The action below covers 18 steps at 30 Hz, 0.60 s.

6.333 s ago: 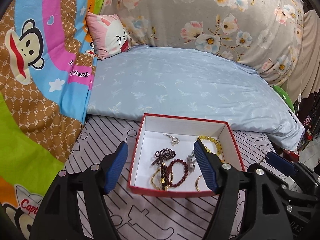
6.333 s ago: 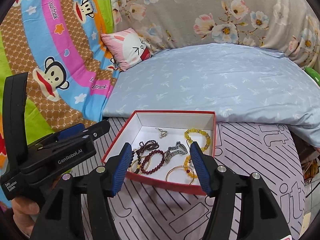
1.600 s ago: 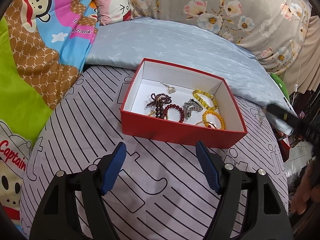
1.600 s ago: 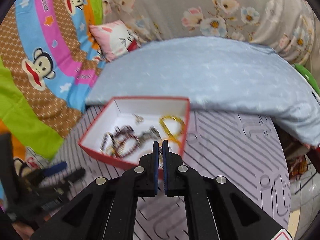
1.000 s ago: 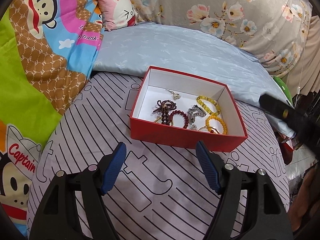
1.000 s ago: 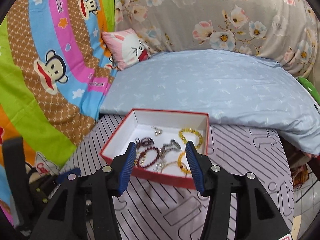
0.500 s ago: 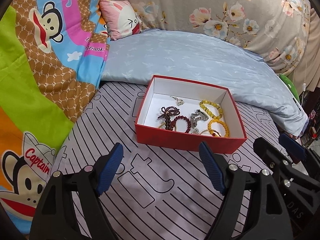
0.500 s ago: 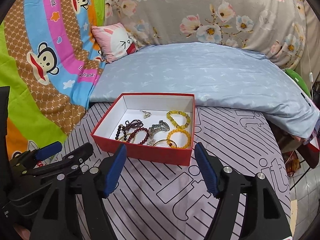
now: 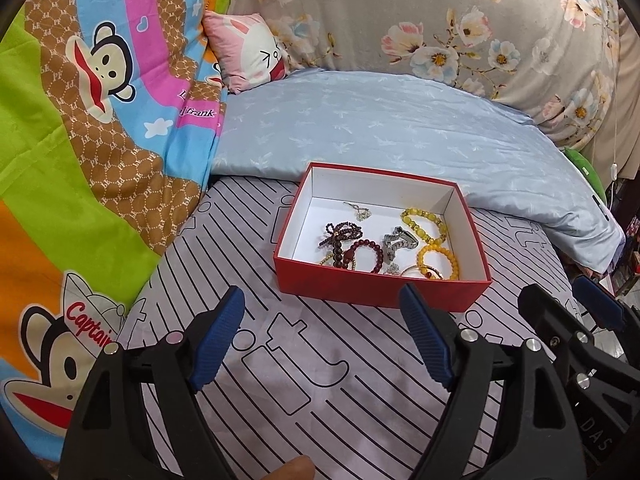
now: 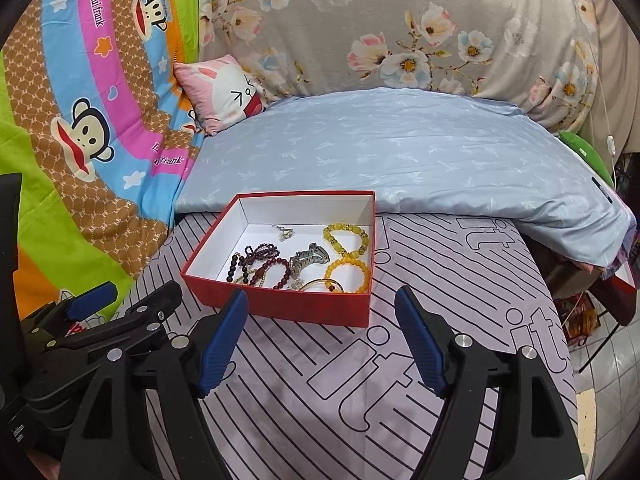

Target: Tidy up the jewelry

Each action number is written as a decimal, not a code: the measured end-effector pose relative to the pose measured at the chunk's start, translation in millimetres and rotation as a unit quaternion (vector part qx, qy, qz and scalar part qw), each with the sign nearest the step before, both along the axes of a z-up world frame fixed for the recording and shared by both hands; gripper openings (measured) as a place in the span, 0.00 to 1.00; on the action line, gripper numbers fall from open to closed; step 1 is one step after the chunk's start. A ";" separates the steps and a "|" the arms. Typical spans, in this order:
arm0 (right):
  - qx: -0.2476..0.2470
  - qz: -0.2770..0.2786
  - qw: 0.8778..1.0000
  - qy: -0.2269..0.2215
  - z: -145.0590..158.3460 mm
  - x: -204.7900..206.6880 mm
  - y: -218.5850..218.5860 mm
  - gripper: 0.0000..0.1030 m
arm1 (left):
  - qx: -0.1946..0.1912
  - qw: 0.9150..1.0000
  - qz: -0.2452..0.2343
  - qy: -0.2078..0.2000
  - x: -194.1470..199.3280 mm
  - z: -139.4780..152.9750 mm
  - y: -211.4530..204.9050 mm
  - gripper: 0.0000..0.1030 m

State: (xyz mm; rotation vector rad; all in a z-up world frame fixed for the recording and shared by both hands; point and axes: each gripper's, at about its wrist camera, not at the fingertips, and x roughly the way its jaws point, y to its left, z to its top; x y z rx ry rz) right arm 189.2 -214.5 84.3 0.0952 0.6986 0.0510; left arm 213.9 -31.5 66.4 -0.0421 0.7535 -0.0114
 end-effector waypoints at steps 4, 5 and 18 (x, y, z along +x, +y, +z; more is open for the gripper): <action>0.006 -0.005 1.000 -0.002 0.9 -4.2 -3.1 0.73 | 0.008 1.000 0.005 -0.004 -3.9 2.6 -1.6 0.81; 0.007 -0.006 1.000 -0.003 1.2 -5.5 -4.3 0.74 | 0.007 1.000 0.004 -0.005 -5.1 3.3 -1.7 0.82; 0.011 -0.014 1.000 -0.005 2.9 -15.7 -9.1 0.74 | 0.013 1.000 0.006 -0.009 -12.8 7.0 -5.0 0.83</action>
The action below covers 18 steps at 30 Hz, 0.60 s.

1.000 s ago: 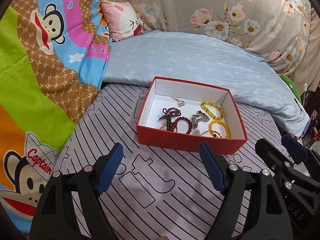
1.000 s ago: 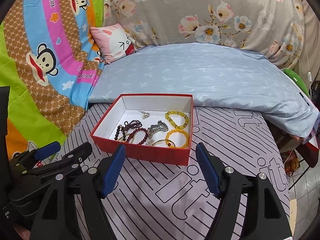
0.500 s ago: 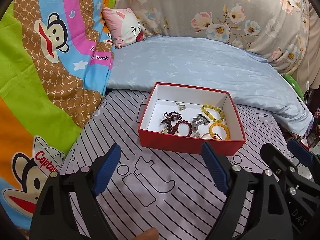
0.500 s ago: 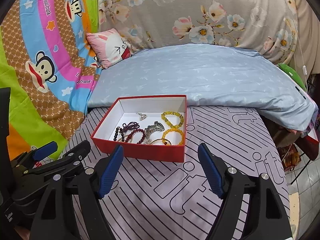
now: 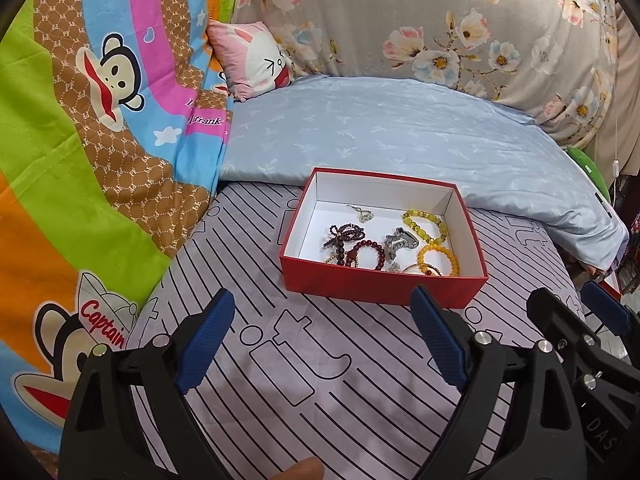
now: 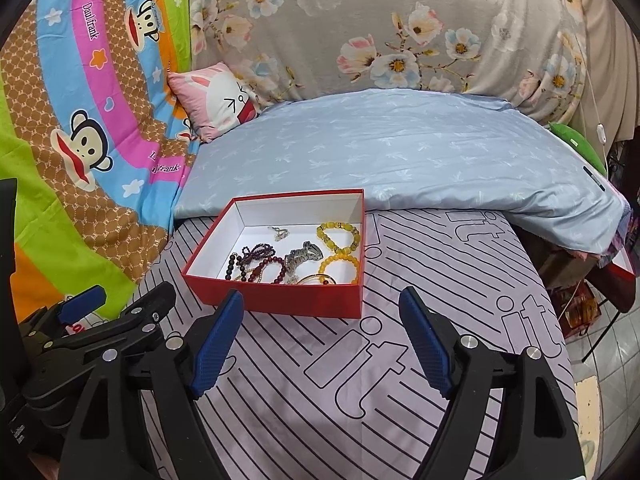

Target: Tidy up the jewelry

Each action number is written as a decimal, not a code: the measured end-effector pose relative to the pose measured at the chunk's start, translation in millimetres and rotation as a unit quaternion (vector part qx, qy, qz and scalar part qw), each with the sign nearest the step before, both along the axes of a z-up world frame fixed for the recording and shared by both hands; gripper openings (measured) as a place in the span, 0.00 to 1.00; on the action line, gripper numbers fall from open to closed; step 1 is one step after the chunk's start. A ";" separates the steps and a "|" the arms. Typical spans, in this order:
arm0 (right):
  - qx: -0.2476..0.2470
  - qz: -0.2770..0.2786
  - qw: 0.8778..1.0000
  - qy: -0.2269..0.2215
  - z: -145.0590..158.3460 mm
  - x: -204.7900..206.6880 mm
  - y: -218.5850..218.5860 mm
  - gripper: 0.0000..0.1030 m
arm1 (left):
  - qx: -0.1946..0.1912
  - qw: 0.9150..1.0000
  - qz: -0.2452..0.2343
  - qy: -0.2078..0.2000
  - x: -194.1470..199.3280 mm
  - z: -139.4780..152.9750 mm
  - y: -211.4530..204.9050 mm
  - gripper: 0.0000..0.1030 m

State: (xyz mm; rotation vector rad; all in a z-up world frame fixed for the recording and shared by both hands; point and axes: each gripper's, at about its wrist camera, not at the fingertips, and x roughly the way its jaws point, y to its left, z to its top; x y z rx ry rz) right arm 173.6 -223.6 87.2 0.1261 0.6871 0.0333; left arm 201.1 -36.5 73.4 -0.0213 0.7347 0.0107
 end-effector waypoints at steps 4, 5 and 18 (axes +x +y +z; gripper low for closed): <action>0.001 -0.002 1.000 -0.001 0.7 -2.6 0.3 0.74 | 0.002 1.000 0.001 -0.002 -3.9 2.4 1.8 0.83; 0.001 -0.001 1.000 0.000 0.4 -1.7 -0.1 0.74 | 0.003 1.000 0.002 -0.002 -4.4 2.7 2.0 0.83; -0.004 -0.006 1.000 -0.004 3.9 -9.7 0.0 0.75 | 0.010 1.000 0.011 -0.005 -10.7 5.6 3.9 0.88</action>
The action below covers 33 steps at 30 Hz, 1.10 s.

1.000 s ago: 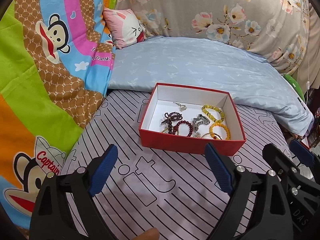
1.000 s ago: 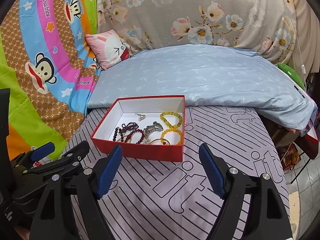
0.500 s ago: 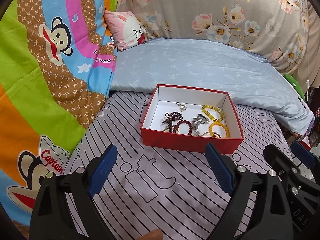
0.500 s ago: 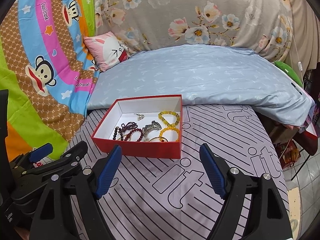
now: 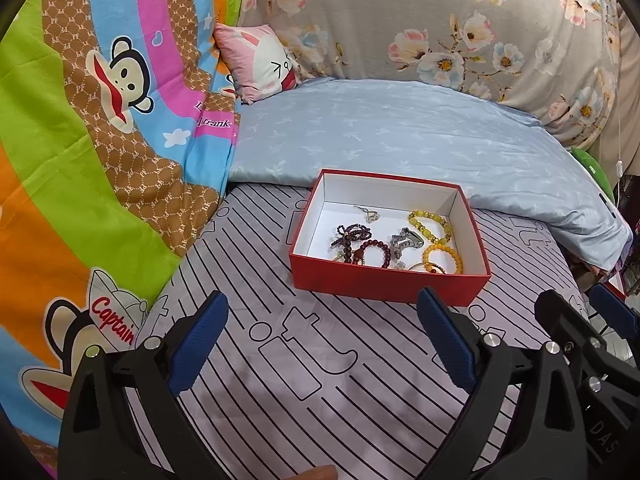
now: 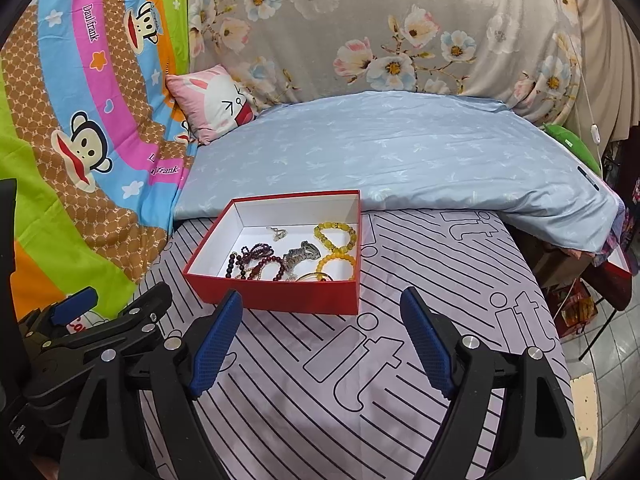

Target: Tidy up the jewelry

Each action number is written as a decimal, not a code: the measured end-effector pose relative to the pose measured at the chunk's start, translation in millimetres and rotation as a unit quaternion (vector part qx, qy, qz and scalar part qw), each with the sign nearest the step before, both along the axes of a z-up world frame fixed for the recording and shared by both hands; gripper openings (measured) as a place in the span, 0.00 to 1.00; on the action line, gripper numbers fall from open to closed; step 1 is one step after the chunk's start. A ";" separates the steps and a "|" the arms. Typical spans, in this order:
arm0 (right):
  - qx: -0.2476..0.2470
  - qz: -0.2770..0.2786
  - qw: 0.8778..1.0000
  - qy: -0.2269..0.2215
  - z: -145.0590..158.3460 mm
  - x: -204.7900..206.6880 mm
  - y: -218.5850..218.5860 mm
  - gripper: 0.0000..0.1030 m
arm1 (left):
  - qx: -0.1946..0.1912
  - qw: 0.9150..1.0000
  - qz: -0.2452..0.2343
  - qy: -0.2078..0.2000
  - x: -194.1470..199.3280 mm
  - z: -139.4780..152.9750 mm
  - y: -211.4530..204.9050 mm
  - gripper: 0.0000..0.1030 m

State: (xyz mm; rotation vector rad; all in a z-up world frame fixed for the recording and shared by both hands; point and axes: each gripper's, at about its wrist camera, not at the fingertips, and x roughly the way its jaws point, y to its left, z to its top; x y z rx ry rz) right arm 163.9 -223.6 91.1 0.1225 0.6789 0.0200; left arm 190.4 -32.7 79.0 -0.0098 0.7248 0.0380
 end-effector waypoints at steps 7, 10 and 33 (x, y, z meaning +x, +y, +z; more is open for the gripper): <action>-0.002 -0.001 1.000 -0.001 1.0 -2.0 0.2 0.75 | 0.004 1.000 0.000 -0.001 -1.8 0.8 -1.0 0.88; -0.003 -0.002 1.000 0.000 1.2 -2.9 0.2 0.76 | 0.004 1.000 0.002 0.001 -2.3 0.5 -1.0 0.90; -0.015 -0.009 1.000 0.000 -1.6 -10.7 3.2 0.82 | 0.013 1.000 0.008 0.010 -6.0 -4.1 0.8 0.91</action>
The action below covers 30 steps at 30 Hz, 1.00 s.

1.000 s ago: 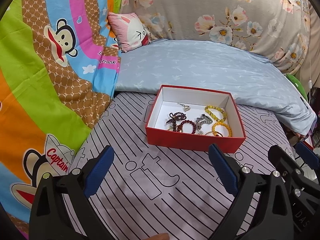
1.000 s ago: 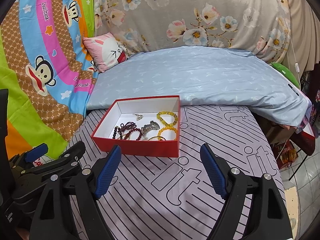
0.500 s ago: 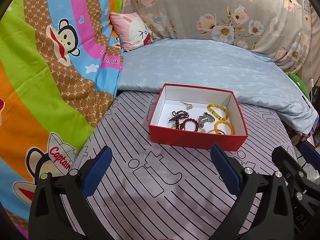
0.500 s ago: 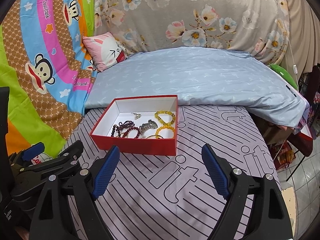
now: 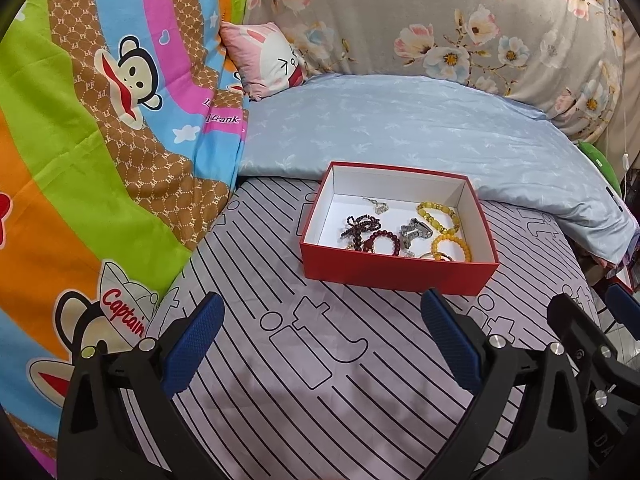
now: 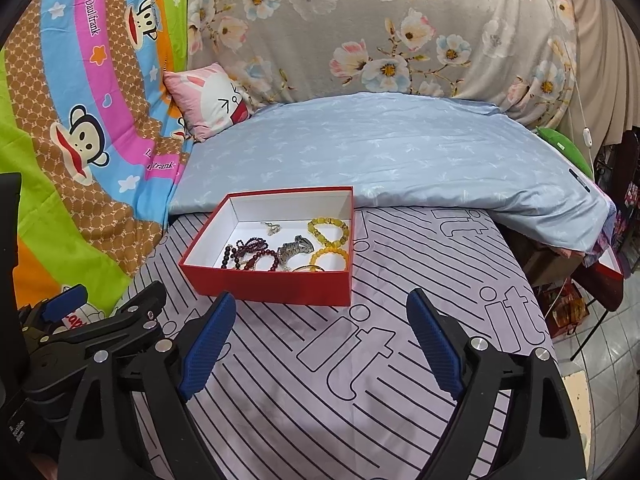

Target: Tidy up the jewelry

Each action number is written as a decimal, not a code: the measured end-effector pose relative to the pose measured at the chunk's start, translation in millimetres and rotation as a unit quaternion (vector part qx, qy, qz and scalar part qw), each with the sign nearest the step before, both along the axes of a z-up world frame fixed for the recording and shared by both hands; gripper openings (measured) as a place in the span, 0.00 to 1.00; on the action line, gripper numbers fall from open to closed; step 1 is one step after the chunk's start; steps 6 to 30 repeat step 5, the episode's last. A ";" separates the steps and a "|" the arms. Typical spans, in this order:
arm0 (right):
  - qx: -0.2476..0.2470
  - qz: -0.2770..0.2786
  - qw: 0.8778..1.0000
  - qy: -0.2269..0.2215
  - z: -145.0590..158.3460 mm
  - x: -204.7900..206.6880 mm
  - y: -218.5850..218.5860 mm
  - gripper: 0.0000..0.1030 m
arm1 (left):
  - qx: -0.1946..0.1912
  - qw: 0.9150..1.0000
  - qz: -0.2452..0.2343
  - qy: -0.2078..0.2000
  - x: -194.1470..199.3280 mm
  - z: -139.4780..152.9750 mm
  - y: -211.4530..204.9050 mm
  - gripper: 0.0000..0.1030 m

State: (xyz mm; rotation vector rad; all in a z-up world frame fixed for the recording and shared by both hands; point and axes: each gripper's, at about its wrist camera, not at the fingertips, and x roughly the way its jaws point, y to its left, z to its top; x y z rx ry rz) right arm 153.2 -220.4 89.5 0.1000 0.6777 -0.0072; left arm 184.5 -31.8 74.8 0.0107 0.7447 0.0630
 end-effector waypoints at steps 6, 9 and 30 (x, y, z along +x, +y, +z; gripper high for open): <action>0.004 -0.008 1.000 0.000 -2.3 -2.4 -1.3 0.82 | -0.003 1.000 -0.010 0.000 -0.4 -1.3 -0.2 0.91; 0.004 -0.008 1.000 0.000 -2.3 -2.4 -1.3 0.82 | -0.003 1.000 -0.010 0.000 -0.4 -1.3 -0.2 0.91; 0.004 -0.008 1.000 0.000 -2.3 -2.4 -1.3 0.82 | -0.003 1.000 -0.010 0.000 -0.4 -1.3 -0.2 0.91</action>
